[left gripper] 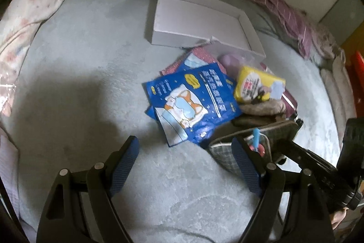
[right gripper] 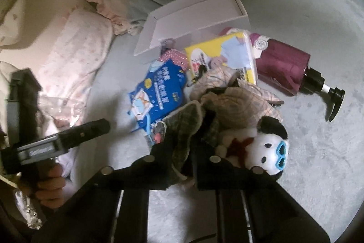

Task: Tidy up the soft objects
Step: 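Grasp blue eye-mask packet with left tool while right tool grasps green plaid pouch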

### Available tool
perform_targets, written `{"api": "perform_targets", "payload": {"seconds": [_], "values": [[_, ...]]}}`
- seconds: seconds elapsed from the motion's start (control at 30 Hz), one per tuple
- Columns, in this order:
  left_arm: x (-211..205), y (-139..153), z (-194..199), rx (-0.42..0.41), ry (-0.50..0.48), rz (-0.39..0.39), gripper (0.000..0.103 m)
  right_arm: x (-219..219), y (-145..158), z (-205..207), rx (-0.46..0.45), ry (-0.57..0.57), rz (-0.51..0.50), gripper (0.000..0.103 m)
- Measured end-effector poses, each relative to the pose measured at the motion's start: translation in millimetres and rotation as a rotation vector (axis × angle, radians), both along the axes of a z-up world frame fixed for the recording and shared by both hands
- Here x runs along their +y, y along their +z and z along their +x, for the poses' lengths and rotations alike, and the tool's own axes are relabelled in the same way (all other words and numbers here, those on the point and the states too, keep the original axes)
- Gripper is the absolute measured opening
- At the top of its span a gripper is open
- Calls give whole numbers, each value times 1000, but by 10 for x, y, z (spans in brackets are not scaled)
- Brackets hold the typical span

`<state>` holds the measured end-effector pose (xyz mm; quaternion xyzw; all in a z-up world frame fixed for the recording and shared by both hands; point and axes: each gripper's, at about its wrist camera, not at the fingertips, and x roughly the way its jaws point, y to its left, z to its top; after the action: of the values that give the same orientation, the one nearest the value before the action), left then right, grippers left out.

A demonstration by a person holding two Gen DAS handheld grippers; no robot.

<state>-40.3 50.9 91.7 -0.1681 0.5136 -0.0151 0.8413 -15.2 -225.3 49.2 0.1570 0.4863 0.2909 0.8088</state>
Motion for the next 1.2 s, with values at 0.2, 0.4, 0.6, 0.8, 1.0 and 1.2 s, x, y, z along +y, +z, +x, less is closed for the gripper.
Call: {"api": "perform_targets", "payload": {"seconds": [0.2,0.4,0.6,0.8,1.0,1.2], "values": [[174,-114,10,-29,42,-45,84,-60,208,-107,-72,19,23,8],[191,-438,107,4,58,-106,65,-171,308,-178,-96,-8,11,8],[169,-683,162,9,74,-189,41,-194,282,-264,-108,0,8,8],[252,-753,158,4,126,-234,15,-201,252,-270,-104,-7,14,8],[216,-629,123,-7,101,-244,6,-205,250,-279,-111,-6,15,8],[128,-372,67,-48,68,-199,4,-200,301,-288,-137,-6,7,8]]}}
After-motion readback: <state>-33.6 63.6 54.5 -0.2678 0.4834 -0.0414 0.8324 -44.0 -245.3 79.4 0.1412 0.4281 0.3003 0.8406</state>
